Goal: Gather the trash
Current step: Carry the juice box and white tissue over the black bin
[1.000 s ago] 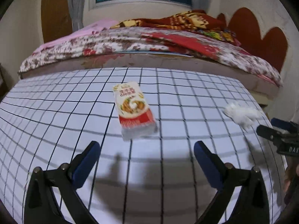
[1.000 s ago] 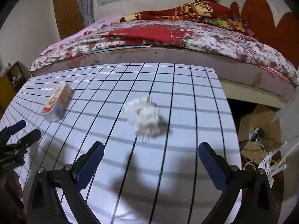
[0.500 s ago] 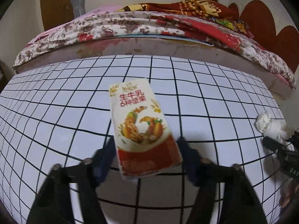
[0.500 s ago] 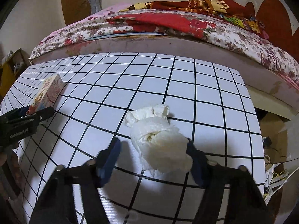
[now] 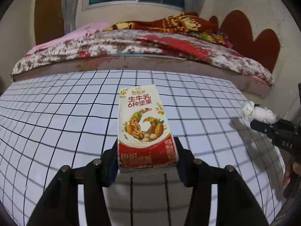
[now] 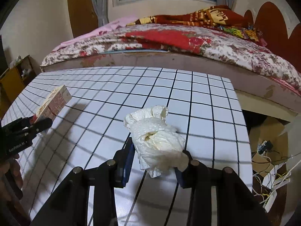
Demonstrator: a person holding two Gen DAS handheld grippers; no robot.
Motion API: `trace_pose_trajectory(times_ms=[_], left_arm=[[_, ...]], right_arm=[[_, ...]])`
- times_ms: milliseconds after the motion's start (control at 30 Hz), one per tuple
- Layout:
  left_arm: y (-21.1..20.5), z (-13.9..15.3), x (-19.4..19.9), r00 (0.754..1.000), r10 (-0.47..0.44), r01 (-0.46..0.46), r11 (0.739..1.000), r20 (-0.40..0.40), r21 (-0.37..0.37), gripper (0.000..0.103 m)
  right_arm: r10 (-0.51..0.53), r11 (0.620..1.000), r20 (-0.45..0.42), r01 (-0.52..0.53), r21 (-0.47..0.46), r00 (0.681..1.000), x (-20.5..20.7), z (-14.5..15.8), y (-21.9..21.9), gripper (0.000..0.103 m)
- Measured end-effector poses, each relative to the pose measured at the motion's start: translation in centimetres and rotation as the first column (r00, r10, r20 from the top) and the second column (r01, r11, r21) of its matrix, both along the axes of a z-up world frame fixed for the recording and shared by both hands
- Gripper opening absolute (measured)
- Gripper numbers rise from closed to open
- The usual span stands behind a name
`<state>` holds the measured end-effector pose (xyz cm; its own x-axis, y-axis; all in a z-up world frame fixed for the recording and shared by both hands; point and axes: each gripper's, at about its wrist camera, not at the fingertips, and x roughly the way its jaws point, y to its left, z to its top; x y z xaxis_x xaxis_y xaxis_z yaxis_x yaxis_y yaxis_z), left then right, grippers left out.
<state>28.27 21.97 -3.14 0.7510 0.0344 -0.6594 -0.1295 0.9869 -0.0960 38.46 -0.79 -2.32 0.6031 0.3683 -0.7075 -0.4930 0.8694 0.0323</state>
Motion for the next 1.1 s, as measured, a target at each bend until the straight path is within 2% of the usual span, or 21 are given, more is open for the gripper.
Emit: trace_pose_trajectory(times_ms=[167, 333, 633, 1100], left_arm=[[-1.6, 1.0, -2.8, 0.999, -0.033, 0.033, 0.999, 0.034, -0.002, 0.052], [-3.5, 2.2, -5.5, 0.996, -0.063, 0.059, 0.997, 0.070, 0.055, 0.052], [-5.9, 3.1, -9.9, 0.988, -0.114, 0.106, 0.992, 0.107, 0.072, 0.052], [-9.4, 3.8, -14.6, 0.974, -0.178, 0.170, 0.983, 0.138, 0.071, 0.052]], right_arm=[[-0.008, 1.000, 0.030, 0.007, 0.021, 1.000, -3.8, 1.3, -1.5, 0.040], [-0.011, 0.999, 0.058, 0.009, 0.037, 0.998, -7.4, 2.4, -2.5, 0.040], [-0.018, 0.998, 0.113, 0.011, 0.065, 0.993, -13.4, 4.6, -4.6, 0.040], [-0.065, 0.991, 0.158, 0.046, 0.124, 0.985, -19.8, 6.0, -8.9, 0.040]])
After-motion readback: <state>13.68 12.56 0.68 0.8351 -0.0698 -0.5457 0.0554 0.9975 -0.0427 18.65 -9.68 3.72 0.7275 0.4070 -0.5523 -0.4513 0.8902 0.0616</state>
